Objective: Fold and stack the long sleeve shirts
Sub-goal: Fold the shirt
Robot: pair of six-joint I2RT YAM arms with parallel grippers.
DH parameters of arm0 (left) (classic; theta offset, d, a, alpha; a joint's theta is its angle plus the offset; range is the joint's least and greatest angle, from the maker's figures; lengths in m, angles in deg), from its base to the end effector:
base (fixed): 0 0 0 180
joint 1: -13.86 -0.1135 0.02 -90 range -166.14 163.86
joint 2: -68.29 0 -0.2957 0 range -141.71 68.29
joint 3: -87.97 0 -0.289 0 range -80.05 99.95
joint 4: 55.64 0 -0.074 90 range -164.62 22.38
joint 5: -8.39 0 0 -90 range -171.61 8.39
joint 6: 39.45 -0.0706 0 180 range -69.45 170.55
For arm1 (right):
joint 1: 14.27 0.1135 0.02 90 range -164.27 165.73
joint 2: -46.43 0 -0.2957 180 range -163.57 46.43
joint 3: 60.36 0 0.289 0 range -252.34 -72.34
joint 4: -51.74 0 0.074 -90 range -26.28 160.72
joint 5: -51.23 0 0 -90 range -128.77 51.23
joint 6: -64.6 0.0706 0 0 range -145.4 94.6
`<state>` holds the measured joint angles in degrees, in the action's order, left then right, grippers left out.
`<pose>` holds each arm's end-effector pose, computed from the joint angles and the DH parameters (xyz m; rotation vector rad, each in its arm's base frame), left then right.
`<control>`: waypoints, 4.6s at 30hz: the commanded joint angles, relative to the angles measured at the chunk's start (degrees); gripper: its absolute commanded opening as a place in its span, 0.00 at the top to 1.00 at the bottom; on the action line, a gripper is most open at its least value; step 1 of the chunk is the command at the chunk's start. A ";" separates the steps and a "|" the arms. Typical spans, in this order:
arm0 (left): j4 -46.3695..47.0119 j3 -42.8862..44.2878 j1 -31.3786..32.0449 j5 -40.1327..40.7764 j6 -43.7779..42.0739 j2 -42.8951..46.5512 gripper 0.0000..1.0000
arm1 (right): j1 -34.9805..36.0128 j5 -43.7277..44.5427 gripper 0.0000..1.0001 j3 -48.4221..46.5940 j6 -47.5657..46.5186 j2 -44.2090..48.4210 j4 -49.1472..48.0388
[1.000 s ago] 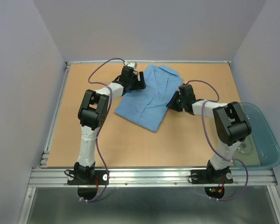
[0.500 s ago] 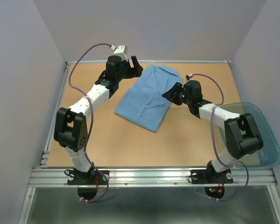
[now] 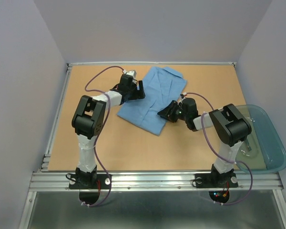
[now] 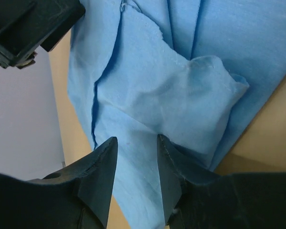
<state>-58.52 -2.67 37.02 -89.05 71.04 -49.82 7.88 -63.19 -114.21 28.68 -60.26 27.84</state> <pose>0.4886 -0.2189 0.1598 0.1295 2.1706 -0.5824 0.3599 0.1780 0.0995 0.3442 2.2515 1.2071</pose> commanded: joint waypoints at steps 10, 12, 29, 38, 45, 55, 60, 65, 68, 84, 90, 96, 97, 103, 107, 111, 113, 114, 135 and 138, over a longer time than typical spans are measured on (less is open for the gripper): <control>1.44 4.35 0.13 2.87 -1.68 -1.08 0.12 | 0.52 5.78 0.53 9.09 -16.71 12.02 9.66; 1.36 4.35 0.13 3.05 -2.12 1.73 0.12 | 2.44 9.64 0.52 5.23 -24.44 16.59 15.98; -12.61 -21.98 0.05 20.36 12.19 44.96 0.01 | 28.72 36.62 0.36 -12.18 -59.96 18.29 48.17; -18.15 -35.80 0.13 19.13 15.54 62.89 0.01 | 33.92 43.92 0.36 -15.44 -65.68 10.37 50.38; -18.69 -43.36 0.13 15.01 22.30 67.30 0.01 | 36.03 48.15 0.41 -16.23 -68.41 6.07 50.38; -15.61 -47.50 0.13 10.70 30.04 65.46 0.02 | 36.82 45.00 0.99 -17.90 -67.45 3.42 50.38; -13.07 -49.87 0.13 9.91 34.26 64.93 0.03 | 36.91 35.88 0.99 -20.18 -62.63 6.49 50.29; -8.15 -52.95 0.13 8.94 39.88 65.63 0.02 | 36.82 28.92 0.99 -21.85 -57.00 7.90 47.57; -3.84 -54.97 0.13 9.20 43.57 65.81 0.03 | 36.82 26.71 0.99 -21.42 -54.35 8.26 45.38; 13.90 -54.18 0.13 3.67 40.24 45.16 0.05 | 36.82 21.44 0.99 -15.88 -40.38 10.46 32.72; 20.16 -54.27 0.13 -0.28 38.84 41.91 0.06 | 36.82 20.65 0.99 -15.35 -39.76 9.58 31.92; 20.86 -53.04 0.13 -0.91 37.34 39.18 0.16 | 36.74 20.30 0.99 -14.47 -39.14 9.22 30.87; 20.95 -53.04 0.13 -0.73 37.17 38.92 0.19 | 36.82 20.21 0.99 -14.38 -38.88 9.22 30.52; 22.45 -52.95 0.13 -0.20 35.85 36.89 0.43 | 36.82 19.77 0.99 -13.94 -38.26 9.31 29.64; 22.36 -53.04 0.13 0.15 34.18 37.77 0.76 | 36.82 19.24 1.00 -13.86 -37.48 9.84 29.46; 17.03 -51.47 0.05 0.85 30.42 42.33 1.00 | 36.82 19.76 0.77 -14.29 -36.25 11.15 29.46; 12.28 -49.45 0.05 1.64 28.21 45.14 1.00 | 36.30 20.21 0.59 -14.38 -35.63 12.12 29.55; 9.47 -48.30 0.05 3.03 26.72 46.02 1.00 | 35.77 20.12 0.55 -14.21 -35.37 13.34 29.46; -32.83 -30.36 -0.66 5.95 13.08 53.77 1.00 | 23.99 20.64 0.72 -18.51 -24.29 2.91 27.97; -33.89 -29.75 -1.01 5.42 13.08 53.86 1.00 | 23.99 20.21 0.72 -18.78 -24.29 1.23 26.39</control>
<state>-88.92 -35.45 36.60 -83.74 85.46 2.20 31.92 -43.63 -129.55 3.44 -58.19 58.71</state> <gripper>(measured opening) 0.222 0.281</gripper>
